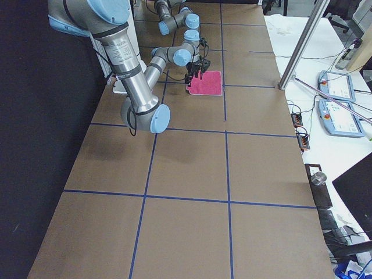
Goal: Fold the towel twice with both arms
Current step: 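Move both grippers down to the towel's corners nearest the robot, then pinch the near towel corners with both grippers, adjusting grip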
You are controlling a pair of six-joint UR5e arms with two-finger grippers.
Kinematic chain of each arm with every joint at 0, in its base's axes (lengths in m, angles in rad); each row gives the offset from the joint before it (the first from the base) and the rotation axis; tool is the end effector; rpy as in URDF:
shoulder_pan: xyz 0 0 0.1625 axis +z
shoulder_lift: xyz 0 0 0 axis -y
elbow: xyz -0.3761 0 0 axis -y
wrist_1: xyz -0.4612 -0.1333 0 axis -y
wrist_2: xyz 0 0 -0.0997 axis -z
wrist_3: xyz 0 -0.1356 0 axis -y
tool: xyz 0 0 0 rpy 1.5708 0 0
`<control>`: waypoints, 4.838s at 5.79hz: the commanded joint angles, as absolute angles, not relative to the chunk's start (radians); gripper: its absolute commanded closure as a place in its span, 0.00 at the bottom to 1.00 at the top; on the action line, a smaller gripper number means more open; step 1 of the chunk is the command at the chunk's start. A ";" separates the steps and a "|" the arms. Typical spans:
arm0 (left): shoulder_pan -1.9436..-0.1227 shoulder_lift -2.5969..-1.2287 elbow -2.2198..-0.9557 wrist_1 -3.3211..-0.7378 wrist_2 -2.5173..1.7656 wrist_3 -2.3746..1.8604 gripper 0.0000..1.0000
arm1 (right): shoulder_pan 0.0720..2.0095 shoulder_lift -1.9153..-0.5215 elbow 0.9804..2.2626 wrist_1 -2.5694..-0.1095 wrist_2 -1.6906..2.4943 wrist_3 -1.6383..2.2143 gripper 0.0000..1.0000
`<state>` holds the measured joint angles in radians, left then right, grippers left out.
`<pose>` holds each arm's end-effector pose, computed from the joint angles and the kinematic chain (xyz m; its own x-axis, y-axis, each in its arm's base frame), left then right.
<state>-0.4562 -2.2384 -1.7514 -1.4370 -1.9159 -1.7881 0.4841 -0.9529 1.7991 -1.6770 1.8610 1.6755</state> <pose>0.5870 -0.3854 0.1430 0.6158 -0.5282 -0.5847 0.3567 0.8485 -0.3908 -0.5621 -0.4024 0.1525 0.6213 0.4398 0.6485 -0.3420 0.8968 -0.2806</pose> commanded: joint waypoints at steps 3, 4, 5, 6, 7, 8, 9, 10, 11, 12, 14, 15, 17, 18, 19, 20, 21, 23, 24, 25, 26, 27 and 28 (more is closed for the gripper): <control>-0.457 -2.212 -1.715 -1.483 -1.902 -1.776 0.00 | 0.477 -0.953 1.772 -1.675 1.838 1.672 0.00; -0.457 -2.212 -1.689 -1.499 -1.901 -1.775 0.00 | 0.474 -0.956 1.769 -1.663 1.836 1.674 0.00; -0.459 -2.212 -1.663 -1.540 -1.891 -1.761 0.00 | 0.469 -0.962 1.725 -1.575 1.836 1.678 0.00; -0.459 -2.212 -1.642 -1.554 -1.882 -1.758 0.00 | 0.468 -0.962 1.711 -1.551 1.836 1.680 0.00; -0.459 -2.212 -1.654 -1.558 -1.882 -1.747 0.00 | 0.469 -0.960 1.710 -1.551 1.836 1.681 0.00; -0.459 -2.209 -1.651 -1.560 -1.882 -1.747 0.02 | 0.469 -0.960 1.710 -1.551 1.836 1.681 0.00; -0.459 -2.209 -1.651 -1.560 -1.881 -1.746 0.13 | 0.468 -0.960 1.712 -1.551 1.836 1.681 0.00; -0.459 -2.209 -1.648 -1.560 -1.881 -1.746 0.26 | 0.469 -0.960 1.713 -1.551 1.836 1.683 0.00; -0.459 -2.210 -1.644 -1.562 -1.881 -1.746 0.34 | 0.469 -0.959 1.716 -1.551 1.836 1.683 0.00; -0.457 -2.210 -1.643 -1.562 -1.881 -1.747 0.41 | 0.469 -0.959 1.718 -1.551 1.836 1.684 0.00; -0.457 -2.214 -1.652 -1.560 -1.881 -1.750 0.41 | 0.469 -0.957 1.721 -1.551 1.836 1.687 0.00; -0.456 -2.212 -1.654 -1.560 -1.881 -1.753 0.42 | 0.469 -0.957 1.721 -1.551 1.836 1.687 0.00; -0.451 -2.212 -1.652 -1.560 -1.881 -1.758 0.55 | 0.469 -0.956 1.723 -1.551 1.836 1.687 0.00; -0.440 -2.210 -1.651 -1.560 -1.879 -1.759 0.55 | 0.469 -0.956 1.723 -1.551 1.836 1.689 0.00; -0.439 -2.210 -1.652 -1.559 -1.879 -1.759 0.56 | 0.469 -0.956 1.723 -1.551 1.836 1.689 0.00; -0.439 -2.210 -1.652 -1.559 -1.879 -1.761 0.66 | 0.469 -0.954 1.724 -1.551 1.836 1.689 0.00; -0.440 -2.210 -1.652 -1.559 -1.879 -1.761 0.82 | 0.469 -0.954 1.735 -1.551 1.836 1.689 0.00; -0.440 -2.210 -1.657 -1.559 -1.878 -1.759 0.97 | 0.469 -0.956 1.740 -1.552 1.836 1.690 0.00; -0.440 -2.212 -1.660 -1.557 -1.878 -1.759 0.98 | 0.469 -0.960 1.736 -1.552 1.836 1.690 0.00; -0.440 -2.212 -1.660 -1.557 -1.878 -1.759 0.98 | 0.466 -0.963 1.729 -1.552 1.836 1.692 0.00; -0.440 -2.212 -1.660 -1.557 -1.878 -1.759 0.98 | 0.457 -0.972 1.718 -1.551 1.838 1.719 0.00; -0.440 -2.212 -1.660 -1.557 -1.867 -1.759 0.98 | 0.443 -0.974 1.680 -1.551 1.836 1.718 0.00; -0.440 -2.210 -1.660 -1.557 -1.856 -1.759 0.98 | 0.439 -0.971 1.683 -1.551 1.838 1.736 0.00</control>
